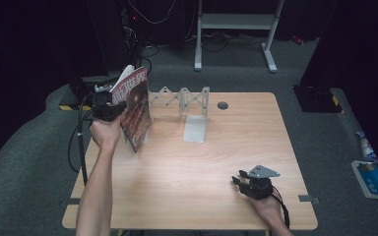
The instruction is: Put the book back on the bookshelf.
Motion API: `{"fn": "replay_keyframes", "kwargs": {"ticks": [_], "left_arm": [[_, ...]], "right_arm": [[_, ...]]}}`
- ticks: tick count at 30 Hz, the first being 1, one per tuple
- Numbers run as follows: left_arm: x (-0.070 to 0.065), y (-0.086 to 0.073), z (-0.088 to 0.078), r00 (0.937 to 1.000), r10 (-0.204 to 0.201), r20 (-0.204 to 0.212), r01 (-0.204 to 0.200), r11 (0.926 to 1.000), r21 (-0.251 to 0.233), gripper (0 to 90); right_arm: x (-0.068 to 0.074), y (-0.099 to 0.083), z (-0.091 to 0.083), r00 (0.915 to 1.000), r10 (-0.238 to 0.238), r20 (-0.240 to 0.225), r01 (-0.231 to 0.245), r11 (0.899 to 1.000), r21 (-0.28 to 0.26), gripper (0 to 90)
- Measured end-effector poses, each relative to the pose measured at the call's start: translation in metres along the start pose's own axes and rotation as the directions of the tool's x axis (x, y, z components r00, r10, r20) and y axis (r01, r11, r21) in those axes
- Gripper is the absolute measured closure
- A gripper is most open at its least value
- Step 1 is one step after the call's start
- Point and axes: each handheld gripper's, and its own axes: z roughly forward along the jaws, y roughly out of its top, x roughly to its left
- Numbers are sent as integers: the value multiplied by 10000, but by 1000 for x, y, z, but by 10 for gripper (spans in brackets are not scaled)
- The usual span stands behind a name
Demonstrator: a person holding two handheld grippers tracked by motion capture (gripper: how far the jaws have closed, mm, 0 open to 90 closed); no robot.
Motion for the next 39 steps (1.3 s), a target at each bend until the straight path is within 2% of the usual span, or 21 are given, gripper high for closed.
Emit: {"fn": "replay_keyframes", "kwargs": {"ticks": [2, 7, 11, 14, 18, 21, 22, 23, 28, 34, 39], "left_arm": [[0, -5, 1, 9999, 102, 9, -102, 9998, -188, 840], [-4, -17, 4, 10000, 12, 56, -8, 9970, -768, 839], [-7, -26, 5, 9998, 75, 187, -56, 9948, -1015, 836], [-7, -27, 3, 9995, 287, 140, -274, 9957, -890, 830], [-5, -24, 2, 9992, 380, 116, -373, 9980, -509, 820], [-5, -24, 1, 9981, 608, 55, -606, 9978, -279, 805], [-4, -24, -1, 9960, 891, -59, -891, 9960, -101, 802], [-3, -25, -1, 9956, 938, -75, -938, 9956, -17, 799], [4, -24, -1, 9962, 849, -196, -842, 9958, 351, 787], [10, -23, 0, 9959, 875, -250, -859, 9946, 576, 776], [15, -23, 1, 9976, 603, -334, -581, 9964, 618, 766]], "right_arm": [[0, 0, 0, 10000, -14, 6, 14, 10000, -3, 578], [0, 0, 0, 10000, -50, 23, 50, 10000, 0, 580], [0, 0, 0, 10000, -51, 31, 51, 10000, -1, 580], [0, 0, 0, 10000, -45, 32, 45, 10000, -2, 579], [0, 0, 0, 10000, -47, 23, 47, 10000, -9, 579], [0, 0, 0, 10000, -18, 21, 18, 10000, -15, 578], [0, 0, 0, 10000, -16, 23, 16, 10000, -15, 578], [0, 0, 0, 10000, -12, 20, 12, 10000, -15, 578], [0, 0, 0, 10000, -24, 24, 24, 10000, -20, 578], [0, 0, 0, 10000, -44, 24, 44, 10000, -21, 577], [1, 0, 0, 10000, -48, 39, 48, 10000, -20, 577]]}}
